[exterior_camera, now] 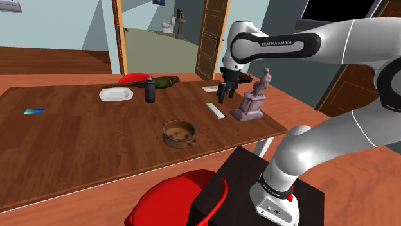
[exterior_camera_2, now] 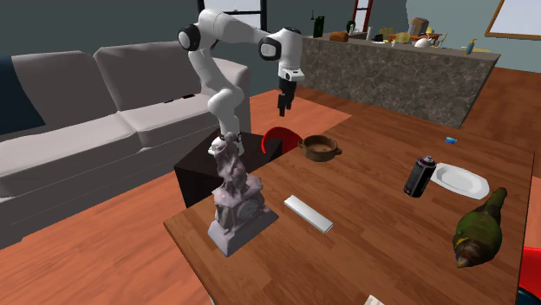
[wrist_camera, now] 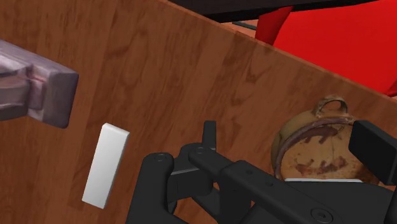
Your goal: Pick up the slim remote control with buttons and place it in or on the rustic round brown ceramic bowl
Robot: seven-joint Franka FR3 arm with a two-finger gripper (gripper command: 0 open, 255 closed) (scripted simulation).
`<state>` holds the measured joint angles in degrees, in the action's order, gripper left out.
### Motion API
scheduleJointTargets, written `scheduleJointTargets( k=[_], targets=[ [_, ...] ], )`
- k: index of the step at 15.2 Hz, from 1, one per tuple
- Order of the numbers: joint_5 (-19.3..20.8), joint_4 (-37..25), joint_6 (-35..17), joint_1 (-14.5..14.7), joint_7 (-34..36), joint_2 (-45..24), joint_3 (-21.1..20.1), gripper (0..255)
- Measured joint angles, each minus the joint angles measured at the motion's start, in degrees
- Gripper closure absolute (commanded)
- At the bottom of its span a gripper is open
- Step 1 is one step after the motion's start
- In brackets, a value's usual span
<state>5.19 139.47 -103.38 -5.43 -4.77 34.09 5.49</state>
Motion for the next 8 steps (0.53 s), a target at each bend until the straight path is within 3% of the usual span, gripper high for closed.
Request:
scheduleJointTargets(
  k=[8],
  targets=[
    [0.66, -3.28, -11.54, -2.46, -4.27, -14.09, 5.99, 0]
  ],
)
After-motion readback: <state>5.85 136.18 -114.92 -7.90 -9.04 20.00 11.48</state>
